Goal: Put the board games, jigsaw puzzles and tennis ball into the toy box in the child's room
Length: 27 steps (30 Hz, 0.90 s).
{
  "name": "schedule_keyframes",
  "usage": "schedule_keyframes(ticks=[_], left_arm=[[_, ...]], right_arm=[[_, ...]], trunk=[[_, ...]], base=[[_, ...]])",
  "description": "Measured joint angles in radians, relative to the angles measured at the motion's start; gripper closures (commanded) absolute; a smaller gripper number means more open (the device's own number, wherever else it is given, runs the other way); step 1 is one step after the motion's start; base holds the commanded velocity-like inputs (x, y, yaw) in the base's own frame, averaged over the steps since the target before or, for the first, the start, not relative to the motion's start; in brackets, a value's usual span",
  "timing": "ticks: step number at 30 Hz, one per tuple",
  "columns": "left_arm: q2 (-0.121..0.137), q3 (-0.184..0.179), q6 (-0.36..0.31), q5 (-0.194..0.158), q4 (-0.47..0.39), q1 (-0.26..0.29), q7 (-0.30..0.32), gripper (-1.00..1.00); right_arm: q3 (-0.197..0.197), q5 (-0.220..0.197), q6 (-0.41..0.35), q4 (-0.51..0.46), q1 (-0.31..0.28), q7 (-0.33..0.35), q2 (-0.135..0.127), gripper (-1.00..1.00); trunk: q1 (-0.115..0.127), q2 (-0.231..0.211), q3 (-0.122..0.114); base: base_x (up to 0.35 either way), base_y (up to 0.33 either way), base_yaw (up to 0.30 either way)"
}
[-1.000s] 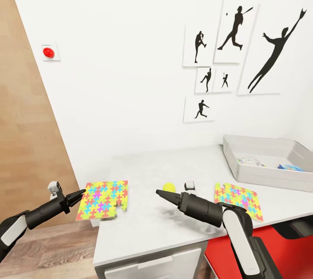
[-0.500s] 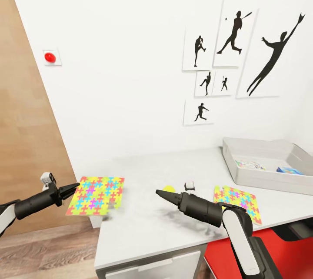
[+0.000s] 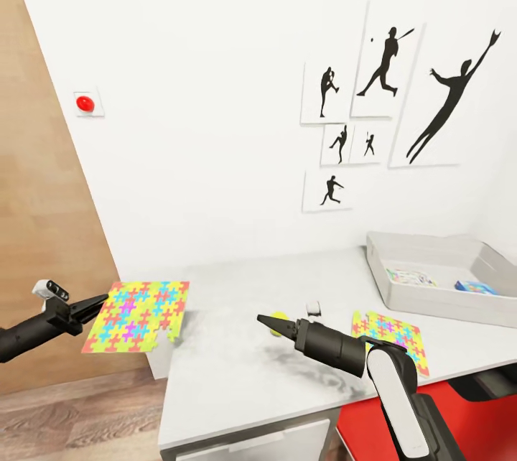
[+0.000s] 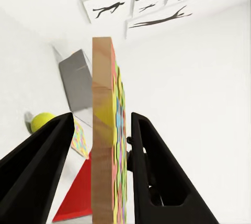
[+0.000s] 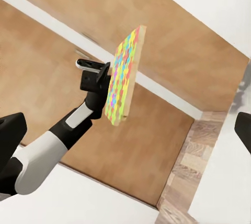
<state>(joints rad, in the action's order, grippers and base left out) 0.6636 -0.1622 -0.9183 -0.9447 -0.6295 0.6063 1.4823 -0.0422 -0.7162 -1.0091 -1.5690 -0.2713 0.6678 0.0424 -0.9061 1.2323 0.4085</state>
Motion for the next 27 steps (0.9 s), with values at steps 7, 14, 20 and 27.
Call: schedule_keyframes(ticks=[7,14,20,27], left_arm=[[0.001,-0.002,0.0,0.0,0.0,0.0,0.008,1.0],[0.001,-0.002,0.0,0.0,0.0,0.0,0.008,1.0],[0.0,-0.002,0.0,0.001,0.0,0.0,0.008,1.0],[0.001,-0.042,0.0,0.002,0.0,0.0,0.008,1.0]], right_arm=[[-0.023,0.0,0.022,0.0,0.0,0.009,0.0,-1.0],[-0.045,0.003,0.108,0.001,0.003,0.012,-0.001,-1.0],[-0.048,0.002,0.111,0.001,0.004,0.017,-0.002,-1.0],[-0.048,0.003,0.112,0.002,0.004,0.016,-0.003,-1.0]], trunk=[[0.027,-0.049,-0.022],[0.054,-0.098,-0.044],[0.077,-0.14,-0.063],[0.104,-0.189,-0.085]], base=[[0.0,0.0,0.0],[0.0,0.0,0.0],[0.0,0.0,0.0],[0.0,0.0,0.0]])
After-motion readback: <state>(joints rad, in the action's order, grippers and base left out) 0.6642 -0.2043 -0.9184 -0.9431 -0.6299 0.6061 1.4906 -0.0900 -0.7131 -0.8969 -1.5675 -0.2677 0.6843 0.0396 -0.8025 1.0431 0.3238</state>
